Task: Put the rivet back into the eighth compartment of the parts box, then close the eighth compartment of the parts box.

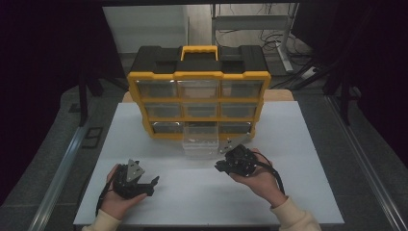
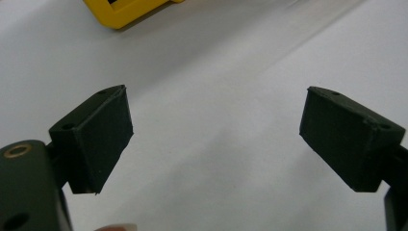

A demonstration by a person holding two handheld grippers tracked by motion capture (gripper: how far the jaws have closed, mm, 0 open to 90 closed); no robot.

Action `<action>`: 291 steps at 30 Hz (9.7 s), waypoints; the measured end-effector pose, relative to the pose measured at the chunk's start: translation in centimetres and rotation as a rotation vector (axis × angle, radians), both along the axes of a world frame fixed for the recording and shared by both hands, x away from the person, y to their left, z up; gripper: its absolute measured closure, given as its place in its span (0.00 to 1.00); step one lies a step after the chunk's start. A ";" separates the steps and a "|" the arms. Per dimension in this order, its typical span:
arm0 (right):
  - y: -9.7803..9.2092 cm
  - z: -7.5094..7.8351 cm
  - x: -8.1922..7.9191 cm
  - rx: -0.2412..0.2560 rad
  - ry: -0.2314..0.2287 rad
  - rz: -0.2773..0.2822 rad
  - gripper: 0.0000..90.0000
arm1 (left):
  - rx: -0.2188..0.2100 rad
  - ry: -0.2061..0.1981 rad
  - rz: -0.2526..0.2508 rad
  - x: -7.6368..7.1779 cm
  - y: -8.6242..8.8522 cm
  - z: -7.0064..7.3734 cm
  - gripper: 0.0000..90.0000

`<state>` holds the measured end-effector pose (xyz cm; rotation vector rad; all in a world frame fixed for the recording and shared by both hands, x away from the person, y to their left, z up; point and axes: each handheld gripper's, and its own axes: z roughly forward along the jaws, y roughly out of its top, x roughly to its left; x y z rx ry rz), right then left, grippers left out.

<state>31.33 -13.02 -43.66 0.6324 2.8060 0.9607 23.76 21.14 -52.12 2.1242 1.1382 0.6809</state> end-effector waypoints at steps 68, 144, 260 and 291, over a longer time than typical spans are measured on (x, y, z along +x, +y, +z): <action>2.2 2.7 4.0 0.115 -0.051 -0.024 0.93 | 0.003 0.004 -0.007 0.0 -0.1 -0.1 0.13; -0.3 1.8 2.5 0.231 -0.134 -0.133 0.32 | -0.017 -0.011 0.017 0.0 0.4 -0.3 0.13; 5.6 -4.8 4.4 0.114 -0.183 -0.119 1.00 | -0.005 -0.010 0.003 -0.4 0.2 0.0 0.13; 5.6 -5.4 6.2 0.118 -0.188 -0.152 1.00 | 0.000 -0.006 0.003 -0.5 0.2 -0.1 0.13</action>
